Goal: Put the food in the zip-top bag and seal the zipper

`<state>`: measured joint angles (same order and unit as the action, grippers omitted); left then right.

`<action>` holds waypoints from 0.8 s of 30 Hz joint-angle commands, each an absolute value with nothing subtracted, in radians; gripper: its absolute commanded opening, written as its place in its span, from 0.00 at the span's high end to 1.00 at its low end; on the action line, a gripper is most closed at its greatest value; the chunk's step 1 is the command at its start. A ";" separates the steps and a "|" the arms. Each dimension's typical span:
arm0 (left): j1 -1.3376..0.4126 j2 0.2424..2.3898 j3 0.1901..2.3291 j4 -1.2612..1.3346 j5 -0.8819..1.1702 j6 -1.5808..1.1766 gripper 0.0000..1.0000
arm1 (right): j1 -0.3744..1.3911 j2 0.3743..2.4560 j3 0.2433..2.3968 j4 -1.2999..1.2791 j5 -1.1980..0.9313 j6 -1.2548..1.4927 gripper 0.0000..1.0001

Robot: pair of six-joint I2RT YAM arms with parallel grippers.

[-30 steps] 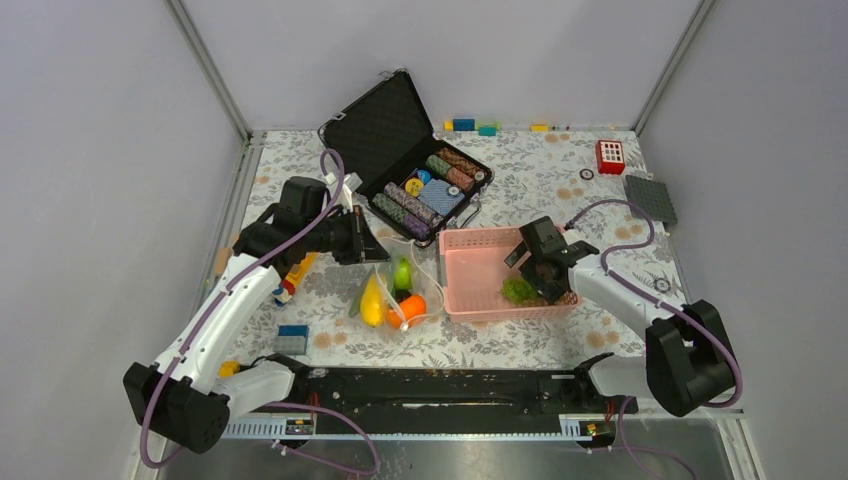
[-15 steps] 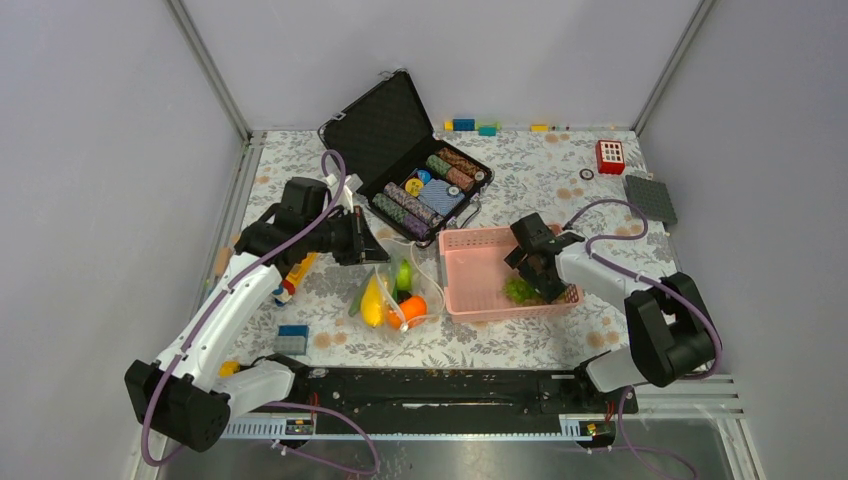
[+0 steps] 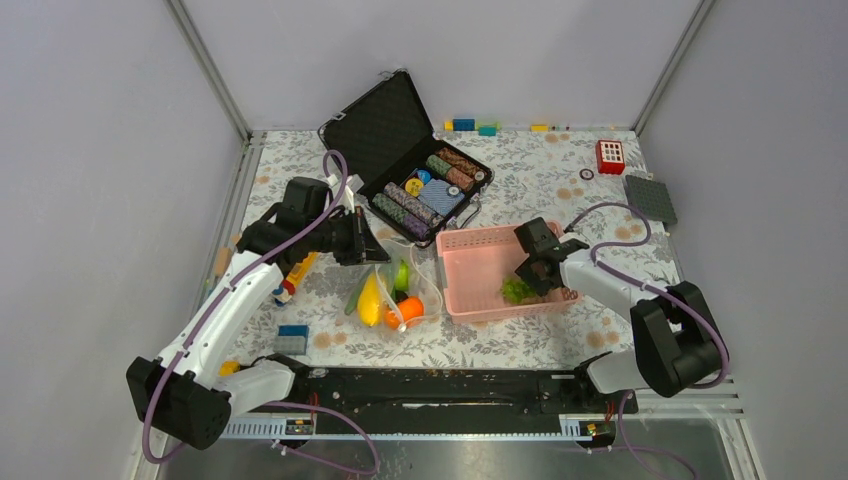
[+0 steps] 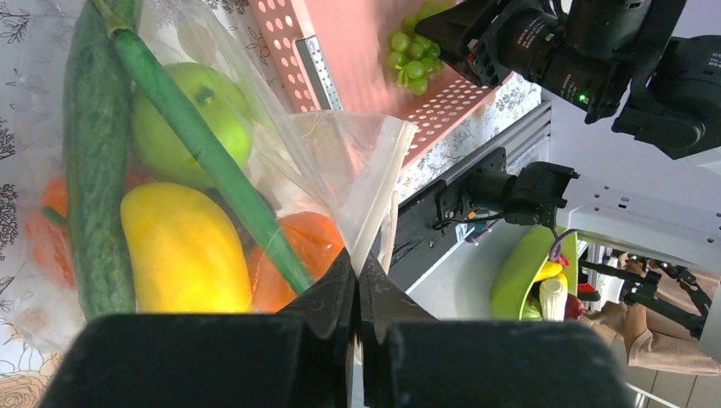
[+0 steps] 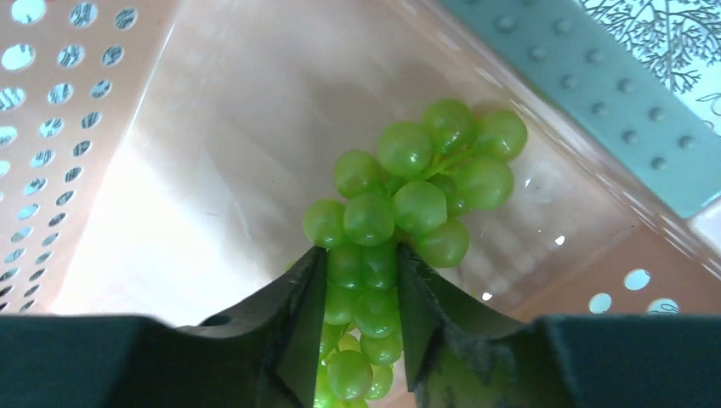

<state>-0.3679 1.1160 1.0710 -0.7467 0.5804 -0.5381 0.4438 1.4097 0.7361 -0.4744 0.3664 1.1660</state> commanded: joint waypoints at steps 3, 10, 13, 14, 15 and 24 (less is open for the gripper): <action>-0.364 1.119 1.079 -0.713 0.608 -0.522 1.00 | 0.443 1.378 0.689 -0.397 0.273 1.142 0.71; -0.363 1.117 1.078 -0.713 0.605 -0.521 1.00 | 0.455 1.315 0.692 -0.389 0.286 1.075 0.91; -0.362 1.118 1.079 -0.714 0.603 -0.521 1.00 | 0.460 1.270 0.696 -0.390 0.303 1.027 1.00; -0.362 1.118 1.079 -0.714 0.603 -0.520 1.00 | 0.462 1.254 0.698 -0.391 0.307 1.013 1.00; -0.361 1.119 1.079 -0.713 0.602 -0.521 1.00 | 0.463 1.236 0.699 -0.394 0.311 1.002 1.00; -0.360 1.121 1.079 -0.714 0.605 -0.520 1.00 | 0.486 1.151 0.720 -0.407 0.307 0.898 1.00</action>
